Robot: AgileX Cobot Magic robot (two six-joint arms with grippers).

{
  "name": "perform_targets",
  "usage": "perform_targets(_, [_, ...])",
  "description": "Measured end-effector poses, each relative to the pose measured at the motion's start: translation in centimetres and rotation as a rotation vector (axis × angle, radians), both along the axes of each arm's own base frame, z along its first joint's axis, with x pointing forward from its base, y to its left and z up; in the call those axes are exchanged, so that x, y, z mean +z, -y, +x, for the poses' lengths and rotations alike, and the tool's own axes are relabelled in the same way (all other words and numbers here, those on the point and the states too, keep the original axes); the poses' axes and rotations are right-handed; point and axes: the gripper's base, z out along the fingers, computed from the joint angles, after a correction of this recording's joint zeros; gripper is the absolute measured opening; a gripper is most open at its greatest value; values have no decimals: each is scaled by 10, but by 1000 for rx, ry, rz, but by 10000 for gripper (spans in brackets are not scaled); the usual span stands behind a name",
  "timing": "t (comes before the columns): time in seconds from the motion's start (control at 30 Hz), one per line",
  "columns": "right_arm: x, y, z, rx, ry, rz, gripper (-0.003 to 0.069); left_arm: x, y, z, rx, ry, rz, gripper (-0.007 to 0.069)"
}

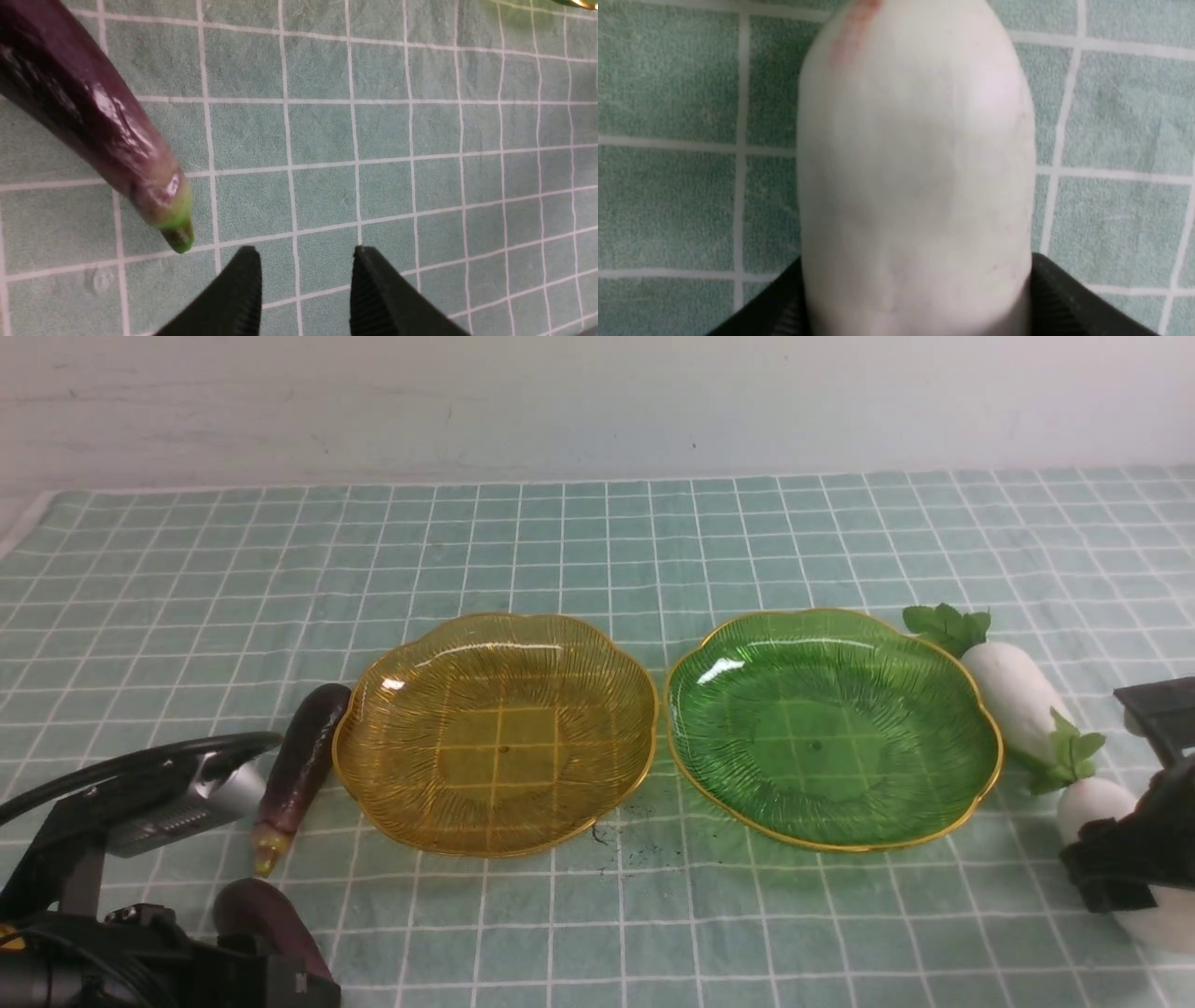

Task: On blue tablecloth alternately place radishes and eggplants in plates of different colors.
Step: 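Place the white radish on the plate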

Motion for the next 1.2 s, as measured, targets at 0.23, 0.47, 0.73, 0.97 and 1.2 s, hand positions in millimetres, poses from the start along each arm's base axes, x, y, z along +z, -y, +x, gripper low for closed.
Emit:
perform_targets(0.23, [31, 1, 4, -51, -177, 4, 480, 0, 0, 0, -1, -1, 1, 248])
perform_targets(0.47, [74, -21, 1, 19, -155, 231, 480, -1, 0, -2, -11, -15, 0, 248])
perform_targets(0.73, [116, -59, -2, 176, 57, 645, 480, -1, 1, -2, -11, -21, -2, 248])
perform_targets(0.97, [108, -94, 25, 272, 226, 792, 480, -1, 1, -2, -11, -21, -2, 248])
perform_targets(1.2, [72, -112, 55, 225, 330, 668, 480, -1, 1, -2, -11, -21, -2, 248])
